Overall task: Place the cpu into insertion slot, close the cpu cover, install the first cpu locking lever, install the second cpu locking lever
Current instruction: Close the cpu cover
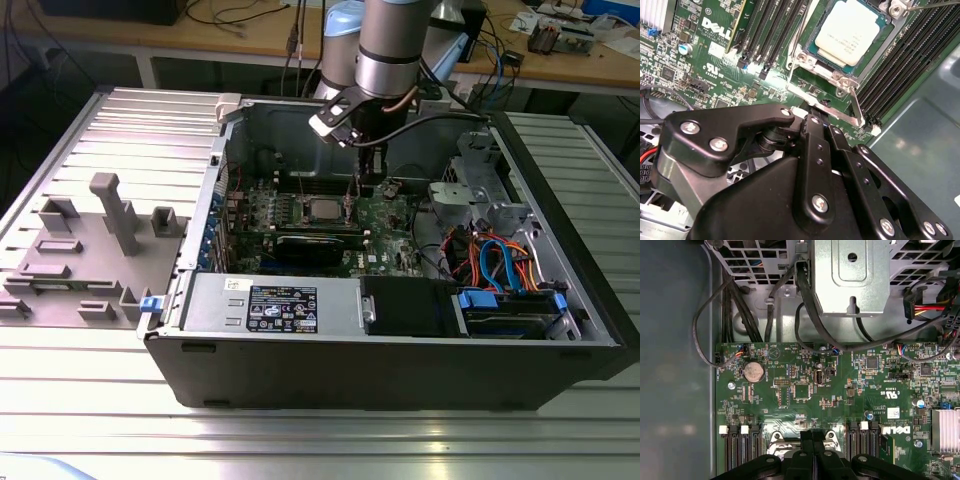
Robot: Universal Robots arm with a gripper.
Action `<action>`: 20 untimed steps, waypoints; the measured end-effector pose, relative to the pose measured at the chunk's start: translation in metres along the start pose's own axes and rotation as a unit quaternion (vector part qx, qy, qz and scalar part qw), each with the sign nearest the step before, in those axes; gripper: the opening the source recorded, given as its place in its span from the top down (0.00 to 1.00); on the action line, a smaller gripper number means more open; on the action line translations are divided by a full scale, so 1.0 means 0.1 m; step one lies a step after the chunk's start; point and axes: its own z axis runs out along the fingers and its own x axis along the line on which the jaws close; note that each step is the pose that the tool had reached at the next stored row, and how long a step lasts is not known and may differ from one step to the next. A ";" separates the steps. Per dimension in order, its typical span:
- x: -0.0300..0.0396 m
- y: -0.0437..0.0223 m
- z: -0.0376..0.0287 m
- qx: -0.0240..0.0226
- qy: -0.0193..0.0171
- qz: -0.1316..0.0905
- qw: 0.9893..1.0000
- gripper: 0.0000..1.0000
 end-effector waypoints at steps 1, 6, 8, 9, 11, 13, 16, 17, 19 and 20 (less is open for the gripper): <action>0.000 -0.002 0.000 0.000 0.000 0.000 1.000 0.89; 0.000 -0.011 0.000 0.000 0.000 0.000 1.000 0.89; 0.000 -0.016 0.000 0.000 0.000 0.000 1.000 0.89; 0.000 -0.018 0.000 0.000 0.000 0.000 1.000 0.89; 0.000 -0.023 0.000 0.000 0.000 0.000 1.000 0.89; 0.000 -0.030 0.000 0.000 0.000 0.000 1.000 0.89; 0.000 -0.038 0.000 0.000 0.000 0.000 1.000 0.89; 0.000 -0.042 -0.001 0.000 0.000 0.000 1.000 0.89; 0.000 -0.046 -0.001 0.000 0.000 0.000 1.000 0.89; 0.000 -0.048 -0.001 0.000 0.000 0.000 1.000 0.89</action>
